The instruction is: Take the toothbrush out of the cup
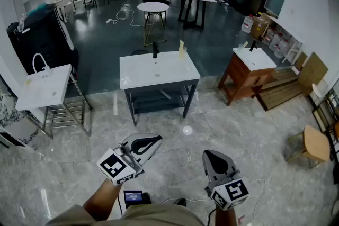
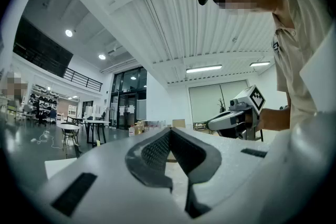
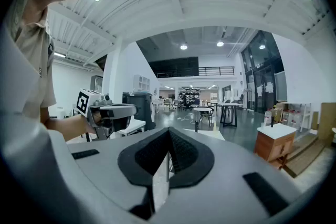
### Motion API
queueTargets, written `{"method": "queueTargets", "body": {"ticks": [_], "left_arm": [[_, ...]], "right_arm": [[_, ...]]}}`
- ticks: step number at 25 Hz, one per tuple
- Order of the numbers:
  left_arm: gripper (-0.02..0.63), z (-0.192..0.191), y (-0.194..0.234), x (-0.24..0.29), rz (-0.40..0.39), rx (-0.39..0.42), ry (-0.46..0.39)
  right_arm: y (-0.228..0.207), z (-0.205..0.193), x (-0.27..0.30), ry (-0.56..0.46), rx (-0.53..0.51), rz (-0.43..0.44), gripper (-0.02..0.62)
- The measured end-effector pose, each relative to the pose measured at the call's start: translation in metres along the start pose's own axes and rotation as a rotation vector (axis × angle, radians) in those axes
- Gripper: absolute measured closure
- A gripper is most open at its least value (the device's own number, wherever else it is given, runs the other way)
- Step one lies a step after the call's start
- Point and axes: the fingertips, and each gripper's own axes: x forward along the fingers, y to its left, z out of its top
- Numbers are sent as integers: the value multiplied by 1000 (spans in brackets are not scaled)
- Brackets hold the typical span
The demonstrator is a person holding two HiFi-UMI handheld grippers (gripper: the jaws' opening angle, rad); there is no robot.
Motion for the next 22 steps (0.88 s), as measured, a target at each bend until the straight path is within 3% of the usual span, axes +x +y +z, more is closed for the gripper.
{"method": "queueTargets", "body": {"ticks": [22], "left_arm": [[600,-3,23,-10,-32,-9,-11]], "right_arm": [[13,6,25,-9,39,-29,592]]}}
